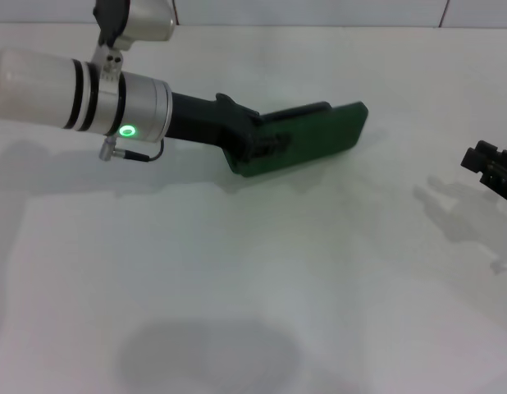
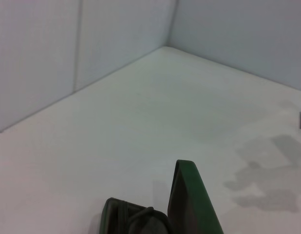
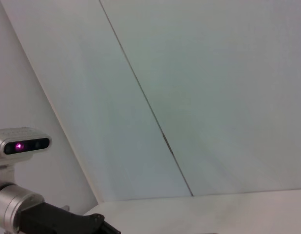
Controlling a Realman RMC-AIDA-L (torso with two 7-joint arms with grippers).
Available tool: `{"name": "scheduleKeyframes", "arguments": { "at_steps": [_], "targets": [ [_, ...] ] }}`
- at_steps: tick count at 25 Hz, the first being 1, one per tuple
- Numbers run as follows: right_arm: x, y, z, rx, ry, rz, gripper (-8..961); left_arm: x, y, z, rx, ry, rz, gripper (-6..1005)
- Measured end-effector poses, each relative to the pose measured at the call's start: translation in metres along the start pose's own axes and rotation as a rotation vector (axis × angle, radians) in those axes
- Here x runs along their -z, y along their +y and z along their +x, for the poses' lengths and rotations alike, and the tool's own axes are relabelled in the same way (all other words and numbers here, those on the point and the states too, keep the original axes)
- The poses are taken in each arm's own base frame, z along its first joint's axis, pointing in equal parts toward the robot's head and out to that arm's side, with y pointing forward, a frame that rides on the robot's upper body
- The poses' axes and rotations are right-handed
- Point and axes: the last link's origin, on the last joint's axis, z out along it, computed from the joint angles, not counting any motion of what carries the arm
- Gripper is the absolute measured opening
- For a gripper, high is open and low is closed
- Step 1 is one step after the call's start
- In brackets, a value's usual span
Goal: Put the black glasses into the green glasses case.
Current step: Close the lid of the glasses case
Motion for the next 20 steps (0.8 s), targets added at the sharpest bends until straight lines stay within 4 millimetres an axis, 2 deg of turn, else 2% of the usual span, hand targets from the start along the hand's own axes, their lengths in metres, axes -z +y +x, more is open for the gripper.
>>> {"name": "scheduleKeyframes", "arguments": {
  "at_steps": [11, 20],
  "targets": [
    [0.006, 0.003, 0.008, -0.017, 0.0, 0.002, 275, -0.012, 0.03, -0.012, -0.137, -0.024, -0.148, 202],
    [0.018, 0.003, 0.012, -0.031, -0.006, 0.016, 275, -0.021, 0.048, -0.028, -0.352, 0.061, -0.153, 197]
  ]
}}
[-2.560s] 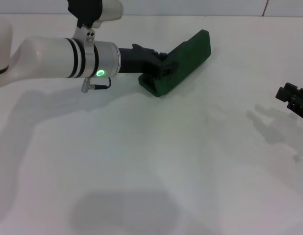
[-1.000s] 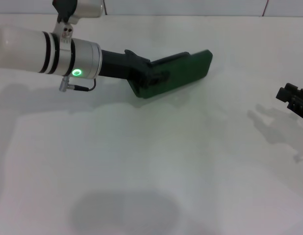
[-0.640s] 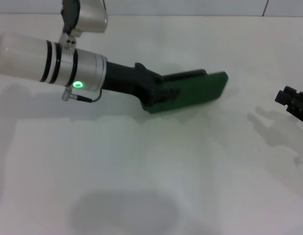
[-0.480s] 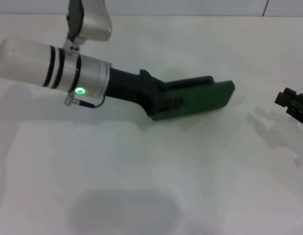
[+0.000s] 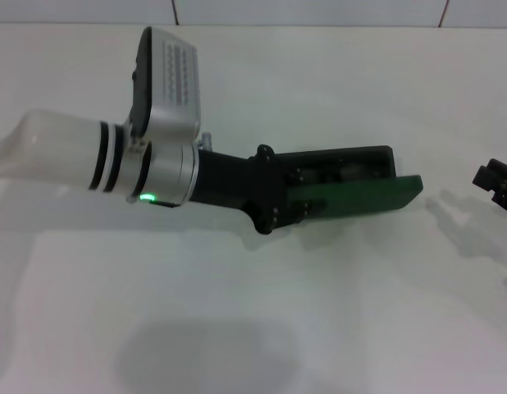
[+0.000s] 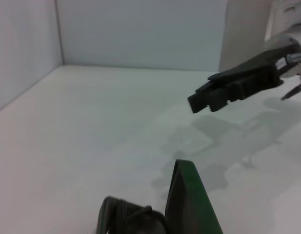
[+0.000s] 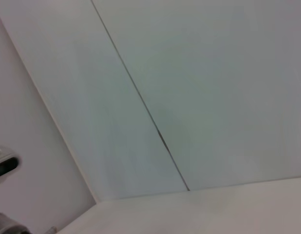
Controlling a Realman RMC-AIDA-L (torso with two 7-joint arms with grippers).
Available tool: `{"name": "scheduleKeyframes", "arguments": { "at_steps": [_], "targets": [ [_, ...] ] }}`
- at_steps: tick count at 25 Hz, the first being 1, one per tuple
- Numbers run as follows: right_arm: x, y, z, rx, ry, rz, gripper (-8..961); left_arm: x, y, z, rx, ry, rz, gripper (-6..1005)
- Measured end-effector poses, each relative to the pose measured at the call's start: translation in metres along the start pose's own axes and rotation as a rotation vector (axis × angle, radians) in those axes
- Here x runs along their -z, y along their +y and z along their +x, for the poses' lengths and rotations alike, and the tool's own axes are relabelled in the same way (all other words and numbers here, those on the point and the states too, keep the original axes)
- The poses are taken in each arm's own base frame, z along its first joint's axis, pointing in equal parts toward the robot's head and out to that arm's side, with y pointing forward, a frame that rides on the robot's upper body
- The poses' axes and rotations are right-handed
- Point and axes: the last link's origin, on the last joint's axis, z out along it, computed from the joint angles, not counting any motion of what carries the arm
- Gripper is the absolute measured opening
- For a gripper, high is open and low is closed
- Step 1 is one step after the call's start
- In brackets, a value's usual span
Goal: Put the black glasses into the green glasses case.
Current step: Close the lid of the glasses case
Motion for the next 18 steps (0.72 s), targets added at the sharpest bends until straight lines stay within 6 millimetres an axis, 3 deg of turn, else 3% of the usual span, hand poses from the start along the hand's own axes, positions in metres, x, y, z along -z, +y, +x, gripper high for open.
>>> {"name": "scheduleKeyframes", "arguments": {
  "at_steps": [12, 18],
  "targets": [
    [0.003, -0.004, -0.005, -0.002, -0.025, 0.02, 279, 0.01, 0.026, -0.021, -0.299, 0.113, 0.126, 195],
    [0.0, -0.004, -0.008, 0.002, -0.026, 0.014, 283, 0.002, 0.033, -0.033, -0.48, 0.1, 0.186, 194]
  ]
}}
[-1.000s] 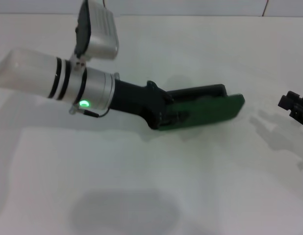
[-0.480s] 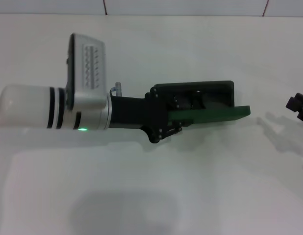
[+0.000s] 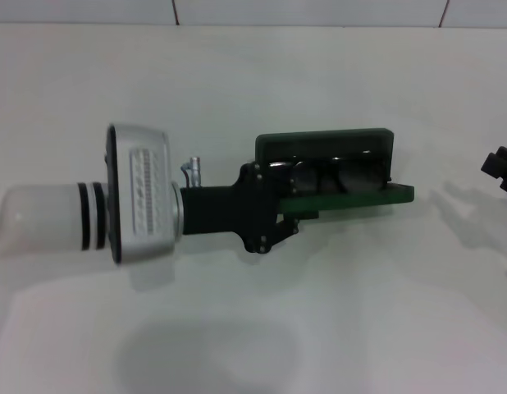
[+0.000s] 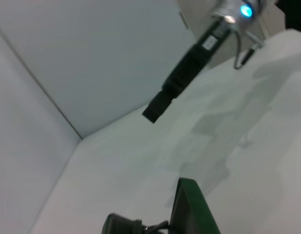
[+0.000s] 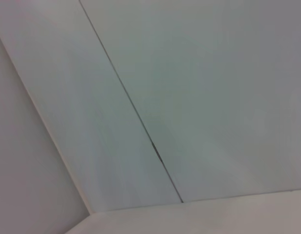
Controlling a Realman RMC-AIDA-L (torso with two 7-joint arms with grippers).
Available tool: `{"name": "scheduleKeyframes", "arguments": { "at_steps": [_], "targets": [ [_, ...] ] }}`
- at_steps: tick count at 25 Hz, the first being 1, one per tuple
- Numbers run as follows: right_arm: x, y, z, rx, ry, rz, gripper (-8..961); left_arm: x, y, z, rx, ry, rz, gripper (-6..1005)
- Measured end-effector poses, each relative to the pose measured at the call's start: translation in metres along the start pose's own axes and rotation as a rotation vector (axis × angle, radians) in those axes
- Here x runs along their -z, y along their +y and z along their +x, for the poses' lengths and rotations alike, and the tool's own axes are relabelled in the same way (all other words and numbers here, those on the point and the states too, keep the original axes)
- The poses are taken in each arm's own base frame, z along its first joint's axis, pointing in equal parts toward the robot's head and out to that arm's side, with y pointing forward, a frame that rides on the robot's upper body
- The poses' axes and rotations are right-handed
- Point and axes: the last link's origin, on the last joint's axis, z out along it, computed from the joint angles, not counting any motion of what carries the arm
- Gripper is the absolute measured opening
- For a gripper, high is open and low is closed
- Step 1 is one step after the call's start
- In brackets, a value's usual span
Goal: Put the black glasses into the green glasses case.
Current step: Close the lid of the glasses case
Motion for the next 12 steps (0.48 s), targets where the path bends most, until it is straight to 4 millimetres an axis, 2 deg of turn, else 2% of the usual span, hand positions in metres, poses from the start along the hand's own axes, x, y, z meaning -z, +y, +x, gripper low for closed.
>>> {"name": "scheduleKeyframes", "arguments": {
  "at_steps": [12],
  "targets": [
    [0.0003, -0.0029, -0.0022, -0.003, -0.01, 0.016, 291, -0.0109, 0.0026, -0.007, -0.089, -0.055, 0.011, 195]
  ]
}}
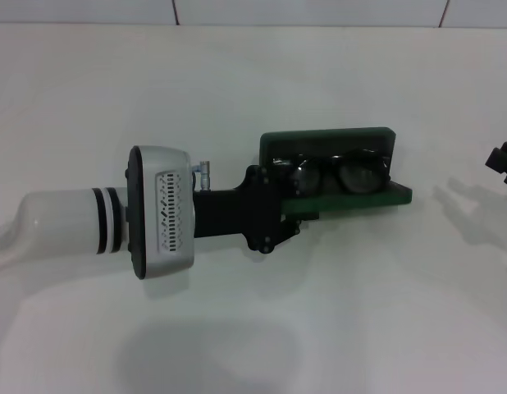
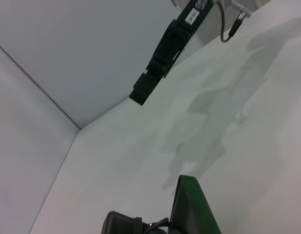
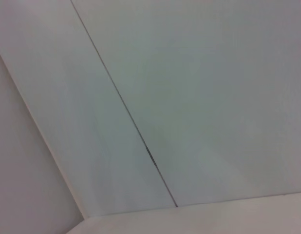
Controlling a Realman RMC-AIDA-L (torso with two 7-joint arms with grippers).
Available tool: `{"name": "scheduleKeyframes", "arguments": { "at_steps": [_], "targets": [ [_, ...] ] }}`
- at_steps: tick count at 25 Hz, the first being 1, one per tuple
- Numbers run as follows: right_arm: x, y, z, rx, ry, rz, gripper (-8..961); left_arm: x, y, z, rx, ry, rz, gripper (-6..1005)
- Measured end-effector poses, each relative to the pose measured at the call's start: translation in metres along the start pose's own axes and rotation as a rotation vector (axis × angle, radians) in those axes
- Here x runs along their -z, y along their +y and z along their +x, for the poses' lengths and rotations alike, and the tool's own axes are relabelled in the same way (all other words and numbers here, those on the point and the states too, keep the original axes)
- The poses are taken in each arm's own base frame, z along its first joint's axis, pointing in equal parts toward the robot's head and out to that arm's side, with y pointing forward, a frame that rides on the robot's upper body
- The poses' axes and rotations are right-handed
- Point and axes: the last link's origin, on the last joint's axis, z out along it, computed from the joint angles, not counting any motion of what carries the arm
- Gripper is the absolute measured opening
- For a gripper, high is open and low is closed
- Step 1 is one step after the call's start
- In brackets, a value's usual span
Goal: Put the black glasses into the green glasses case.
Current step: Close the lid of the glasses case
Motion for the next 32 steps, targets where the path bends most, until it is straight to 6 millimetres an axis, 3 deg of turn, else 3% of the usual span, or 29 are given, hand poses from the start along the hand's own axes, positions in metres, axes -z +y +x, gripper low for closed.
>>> {"name": "scheduleKeyframes", "arguments": {
  "at_steps": [3, 9, 32],
  "targets": [
    [0.0, 0.0, 0.0, 0.0, -0.001, 0.001, 293, -0.001, 0.0, -0.002, 0.008, -0.012, 0.003, 195],
    [0.0, -0.001, -0.001, 0.0, -0.003, 0.003, 297, -0.004, 0.002, 0.0, 0.04, -0.01, -0.032, 340],
    [0.004, -0.001, 0.002, -0.002, 0.003, 0.011, 312, 0.0, 0.008, 0.011, 0.283, 0.069, -0.086, 386]
  ]
}}
